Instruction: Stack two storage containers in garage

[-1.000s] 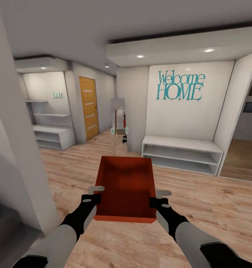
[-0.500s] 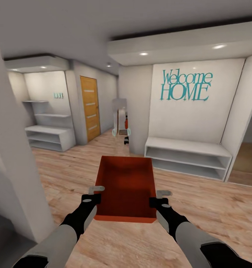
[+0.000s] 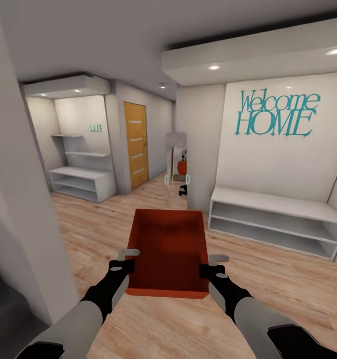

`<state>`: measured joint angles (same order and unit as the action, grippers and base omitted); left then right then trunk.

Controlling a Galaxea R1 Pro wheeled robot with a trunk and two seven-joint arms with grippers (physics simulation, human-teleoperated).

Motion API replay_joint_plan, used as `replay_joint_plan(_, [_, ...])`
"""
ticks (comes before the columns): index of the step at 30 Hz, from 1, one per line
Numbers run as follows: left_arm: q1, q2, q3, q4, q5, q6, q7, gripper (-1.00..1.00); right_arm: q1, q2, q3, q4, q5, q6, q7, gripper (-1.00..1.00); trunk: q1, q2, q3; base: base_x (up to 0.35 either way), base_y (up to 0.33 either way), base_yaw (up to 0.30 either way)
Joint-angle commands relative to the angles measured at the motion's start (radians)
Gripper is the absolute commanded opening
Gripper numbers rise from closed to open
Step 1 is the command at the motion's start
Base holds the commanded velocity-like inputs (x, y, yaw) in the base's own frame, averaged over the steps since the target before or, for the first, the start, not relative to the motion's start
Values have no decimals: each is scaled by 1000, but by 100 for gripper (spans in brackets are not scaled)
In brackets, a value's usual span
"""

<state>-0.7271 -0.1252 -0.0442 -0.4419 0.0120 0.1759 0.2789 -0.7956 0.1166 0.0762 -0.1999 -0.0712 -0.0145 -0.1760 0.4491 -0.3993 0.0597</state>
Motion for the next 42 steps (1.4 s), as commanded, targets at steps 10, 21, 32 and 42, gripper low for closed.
replay_joint_plan(10, [0, 6, -2, -3, -14, 10, 17, -100, -1, -25, 2, -1, 2, -2, -8, -100, 1, -1, 0, 324, 0, 5])
replay_joint_plan(21, [0, 6, -2, -3, -14, 10, 17, -100, -1, -24, 2, -1, 2, -2, -8, -100, 1, -1, 0, 324, 0, 0])
replay_joint_plan(32, [0, 6, -2, -3, -14, 10, 17, -100, -1, -25, 2, 0, 2, -2, -8, -100, 1, -1, 0, 324, 0, 0])
replay_joint_plan(42, [0, 8, -2, -3, -14, 10, 17, -100, -1, -23, 2, 0, 2, -2, -9, -100, 1, -1, 0, 324, 0, 0])
